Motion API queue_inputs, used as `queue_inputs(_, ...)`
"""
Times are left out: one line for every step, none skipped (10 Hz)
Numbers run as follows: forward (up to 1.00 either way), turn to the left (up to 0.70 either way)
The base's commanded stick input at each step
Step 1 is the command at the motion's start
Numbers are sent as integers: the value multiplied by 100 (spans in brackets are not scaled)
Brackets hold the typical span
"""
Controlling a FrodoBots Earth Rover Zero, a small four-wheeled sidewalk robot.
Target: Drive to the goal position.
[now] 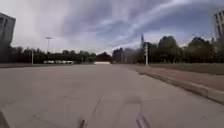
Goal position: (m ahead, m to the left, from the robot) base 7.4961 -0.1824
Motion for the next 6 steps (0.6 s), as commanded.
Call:
queue_inputs(100,0)
queue_inputs(100,0)
queue_inputs(100,0)
queue_inputs(100,0)
queue_inputs(100,0)
queue_inputs(100,0)
